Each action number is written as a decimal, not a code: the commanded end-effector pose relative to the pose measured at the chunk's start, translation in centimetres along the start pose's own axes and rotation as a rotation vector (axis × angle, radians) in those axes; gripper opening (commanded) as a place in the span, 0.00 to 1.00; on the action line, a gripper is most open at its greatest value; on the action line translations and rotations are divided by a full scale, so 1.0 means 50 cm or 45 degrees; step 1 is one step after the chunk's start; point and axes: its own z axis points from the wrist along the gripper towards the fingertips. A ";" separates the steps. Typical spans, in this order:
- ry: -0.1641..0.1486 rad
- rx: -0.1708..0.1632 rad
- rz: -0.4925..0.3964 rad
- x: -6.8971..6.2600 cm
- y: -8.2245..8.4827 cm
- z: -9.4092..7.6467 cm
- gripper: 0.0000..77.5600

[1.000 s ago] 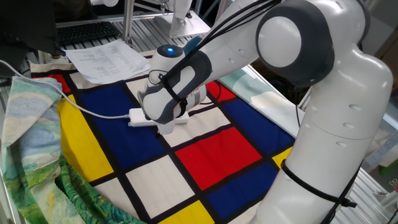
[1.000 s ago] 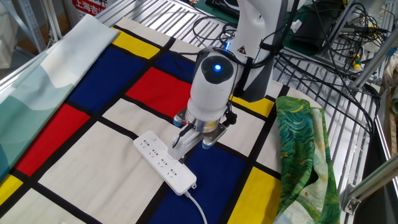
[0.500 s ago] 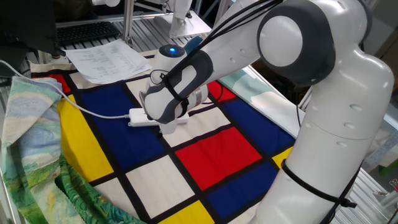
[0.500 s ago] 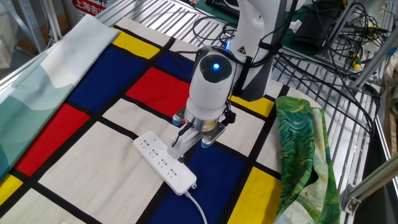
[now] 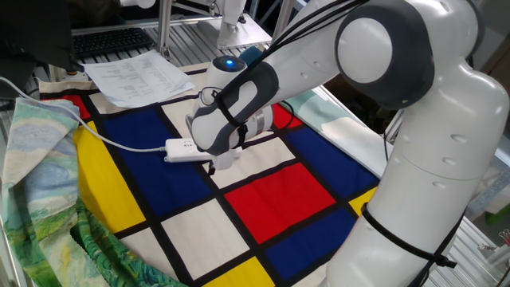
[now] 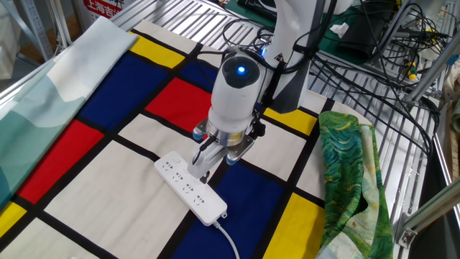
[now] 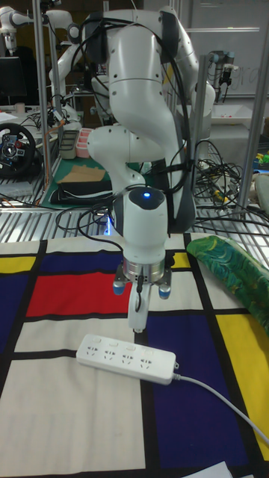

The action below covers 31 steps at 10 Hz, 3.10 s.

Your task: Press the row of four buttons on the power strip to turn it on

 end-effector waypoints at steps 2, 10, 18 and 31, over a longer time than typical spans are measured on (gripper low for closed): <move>0.007 -0.014 0.007 -0.022 0.001 0.004 1.00; 0.019 -0.032 0.071 -0.028 0.005 0.010 1.00; 0.032 -0.034 0.088 -0.029 0.005 0.015 1.00; 0.035 -0.038 0.068 -0.029 0.002 0.030 1.00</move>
